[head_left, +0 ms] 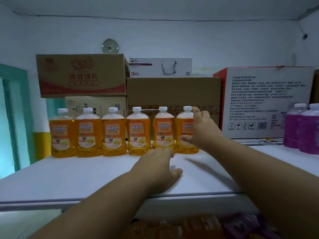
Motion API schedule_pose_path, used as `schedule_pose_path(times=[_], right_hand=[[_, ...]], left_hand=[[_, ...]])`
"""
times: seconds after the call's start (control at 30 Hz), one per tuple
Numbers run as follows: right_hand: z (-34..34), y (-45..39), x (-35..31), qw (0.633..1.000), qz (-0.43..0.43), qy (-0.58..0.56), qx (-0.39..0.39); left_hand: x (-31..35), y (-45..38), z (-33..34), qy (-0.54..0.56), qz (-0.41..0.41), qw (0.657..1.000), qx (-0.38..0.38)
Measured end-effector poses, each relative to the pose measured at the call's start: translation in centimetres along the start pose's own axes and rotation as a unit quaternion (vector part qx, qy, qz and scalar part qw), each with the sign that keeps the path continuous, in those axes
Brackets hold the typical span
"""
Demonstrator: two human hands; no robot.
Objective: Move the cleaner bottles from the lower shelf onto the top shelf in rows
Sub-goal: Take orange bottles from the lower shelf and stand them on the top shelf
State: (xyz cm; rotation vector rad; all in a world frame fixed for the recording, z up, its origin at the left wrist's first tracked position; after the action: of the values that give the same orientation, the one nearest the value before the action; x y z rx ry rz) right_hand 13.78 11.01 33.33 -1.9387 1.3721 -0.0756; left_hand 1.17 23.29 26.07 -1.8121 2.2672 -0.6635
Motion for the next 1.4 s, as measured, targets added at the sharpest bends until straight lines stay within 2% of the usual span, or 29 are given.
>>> schedule_pose_path(times=[0.13,0.23,0.4,0.5,0.6,0.77,0.83,0.97,1.1,1.2,1.3,1.4], right_hand=[[-4.2,4.6,-2.1,0.994,-0.06,0.01,0.087],[-7.2,8.4,-3.1,0.991,-0.088,-0.01,0.104],[-12.7,14.7,-2.2,0.982,-0.131,-0.056,0.127],[-14.5,19.1,-0.5,0.976,-0.15,-0.103,0.119],[-13.6,23.7,2.0,0.972,-0.169,-0.148,0.072],[-8.1,29.9,6.1,0.975,-0.158,-0.151,-0.046],[-6.2,31.0,6.6,0.975,-0.139,-0.156,-0.079],[-2.2,31.4,6.3,0.976,-0.111,-0.149,-0.114],[3.0,31.1,4.6,0.979,-0.08,-0.124,-0.14],[7.1,30.7,1.6,0.978,-0.075,-0.115,-0.154],[11.4,29.9,-1.4,0.977,-0.056,-0.107,-0.176],[14.9,29.7,-3.9,0.971,-0.049,-0.115,-0.203]], left_hand=[[1.2,0.2,-1.0,-0.029,0.011,1.0,0.008],[2.8,1.5,-1.6,0.003,0.009,0.999,0.039],[9.1,6.5,-2.5,-0.003,0.082,0.978,0.19],[12.9,10.2,-1.4,-0.001,0.127,0.962,0.241],[14.8,13.6,2.7,0.031,0.12,0.967,0.221],[14.8,18.0,12.8,0.072,0.01,0.993,0.088],[13.7,19.4,15.4,0.081,-0.015,0.995,0.047],[9.0,20.4,17.9,0.083,-0.071,0.994,0.027],[1.1,21.5,19.2,0.097,-0.164,0.982,0.017],[-5.3,22.8,19.3,0.068,-0.207,0.976,0.017],[-12.5,25.5,19.1,0.054,-0.302,0.952,-0.002],[-18.0,28.1,17.4,0.002,-0.369,0.928,0.04]])
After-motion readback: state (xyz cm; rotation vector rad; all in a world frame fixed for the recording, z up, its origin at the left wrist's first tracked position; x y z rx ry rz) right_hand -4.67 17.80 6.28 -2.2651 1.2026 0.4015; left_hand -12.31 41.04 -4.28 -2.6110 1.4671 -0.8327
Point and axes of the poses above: each hand's wrist, its own y-axis away from the middle knuckle, its own z-axis out of the palm, x = y × z, the point moved 9 cm from there along -y, towards the middle knuckle, and after that the axes turned 9 degrees about z, right-handed, at the moved point
